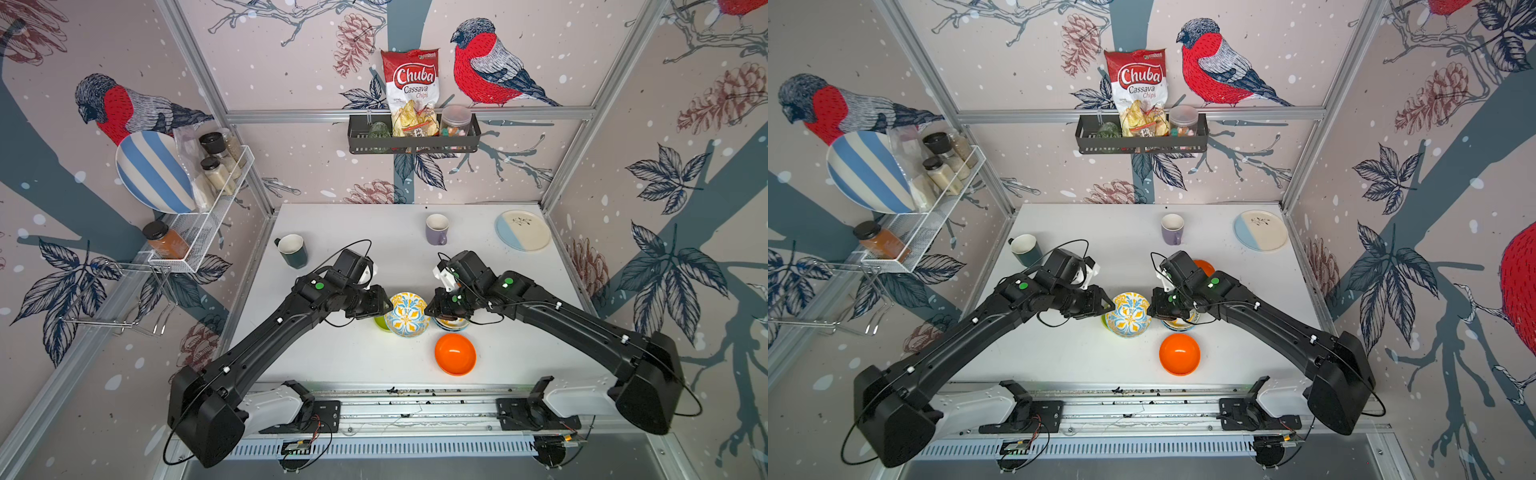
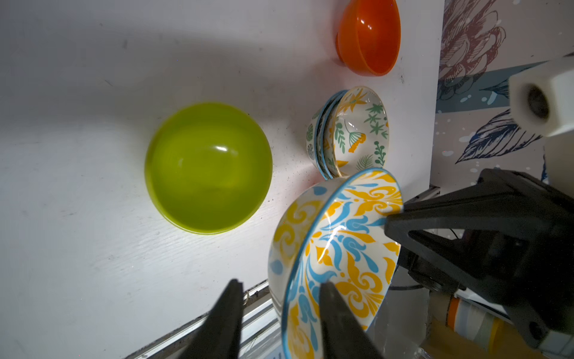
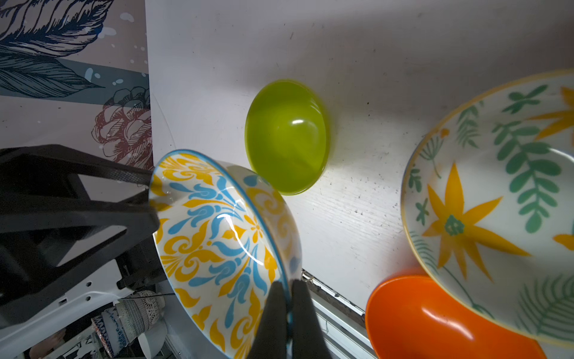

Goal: Stack the bowls
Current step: Pick up the bowl from the center of the board, then place the bowl on the bowl.

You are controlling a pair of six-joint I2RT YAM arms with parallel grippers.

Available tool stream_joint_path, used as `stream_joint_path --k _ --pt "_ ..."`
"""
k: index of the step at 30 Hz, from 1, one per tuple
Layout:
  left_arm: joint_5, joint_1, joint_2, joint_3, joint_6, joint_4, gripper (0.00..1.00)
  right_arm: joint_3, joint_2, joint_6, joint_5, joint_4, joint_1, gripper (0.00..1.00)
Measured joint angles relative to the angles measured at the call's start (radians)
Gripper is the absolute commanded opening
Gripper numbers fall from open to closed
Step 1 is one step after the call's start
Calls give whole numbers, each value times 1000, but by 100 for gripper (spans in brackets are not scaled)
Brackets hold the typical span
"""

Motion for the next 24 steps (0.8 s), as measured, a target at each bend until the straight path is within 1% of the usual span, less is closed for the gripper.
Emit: stream_joint_path --k 1,2,7,9,12,16,24 --pt "-20 0 -20 3 0 -3 94 0 -1 0 -5 2 -3 0" --pt "-46 2 -45 6 0 -6 95 0 -2 0 -8 3 -8 0" --pt "-154 46 -151 18 0 -31 94 14 -12 0 -29 0 -52 0" --pt "-166 78 -190 11 0 -49 94 23 -18 0 -40 0 -84 0" --pt "-198 127 -245 -6 5 -74 94 28 -37 -6 -60 -6 -153 0" --pt "-251 178 -304 -12 35 -126 93 28 -71 -30 -73 -41 -271 0" --pt "-305 202 -338 -73 53 -163 92 -26 -138 -80 -85 -99 -443 0"
